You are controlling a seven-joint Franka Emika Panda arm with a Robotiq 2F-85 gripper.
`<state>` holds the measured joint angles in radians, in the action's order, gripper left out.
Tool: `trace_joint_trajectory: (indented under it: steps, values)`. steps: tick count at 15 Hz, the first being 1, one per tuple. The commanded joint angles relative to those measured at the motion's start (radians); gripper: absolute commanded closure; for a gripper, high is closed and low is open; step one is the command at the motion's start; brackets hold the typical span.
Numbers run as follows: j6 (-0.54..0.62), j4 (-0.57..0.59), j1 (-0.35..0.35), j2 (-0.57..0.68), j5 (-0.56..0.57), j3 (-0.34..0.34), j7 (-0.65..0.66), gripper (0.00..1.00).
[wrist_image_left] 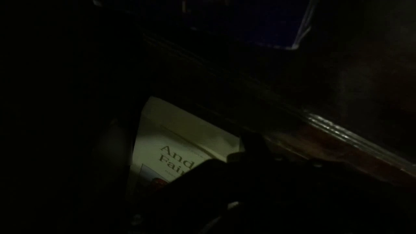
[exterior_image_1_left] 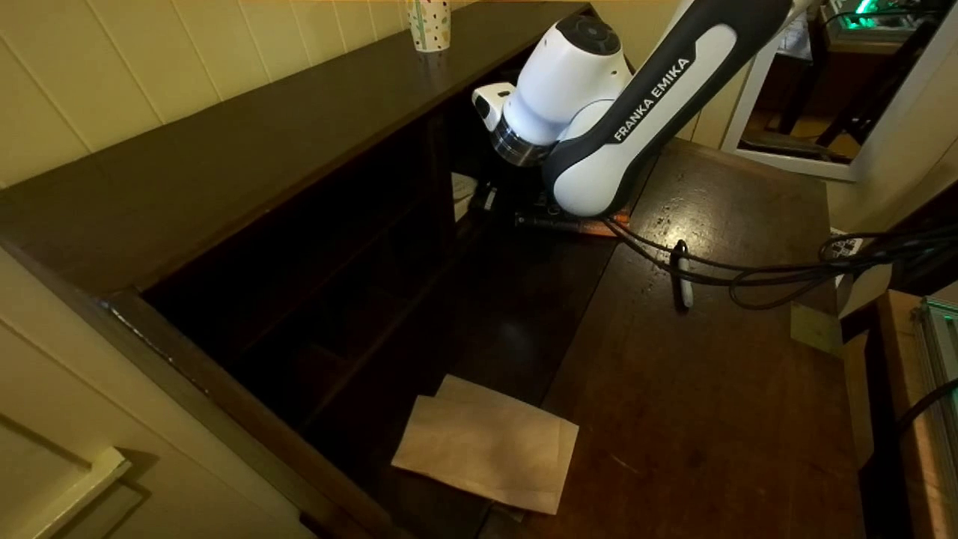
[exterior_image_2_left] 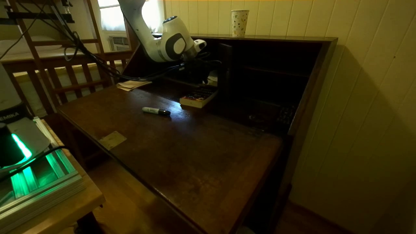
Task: Put the white book in the top middle compartment
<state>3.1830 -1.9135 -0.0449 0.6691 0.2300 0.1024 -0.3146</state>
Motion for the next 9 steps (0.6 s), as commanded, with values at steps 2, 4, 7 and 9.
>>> trace_joint_trajectory:
  steps: [2,4,7,9]
  values:
    - [-0.051,-0.087,0.093,-0.083,0.019,0.093,0.056,1.00]
    - [-0.067,-0.108,0.122,-0.104,0.025,0.116,0.067,1.00]
    - [-0.101,-0.148,0.064,-0.149,0.018,0.024,0.037,1.00]
    - [-0.138,-0.175,0.022,-0.182,0.001,-0.044,0.026,1.00]
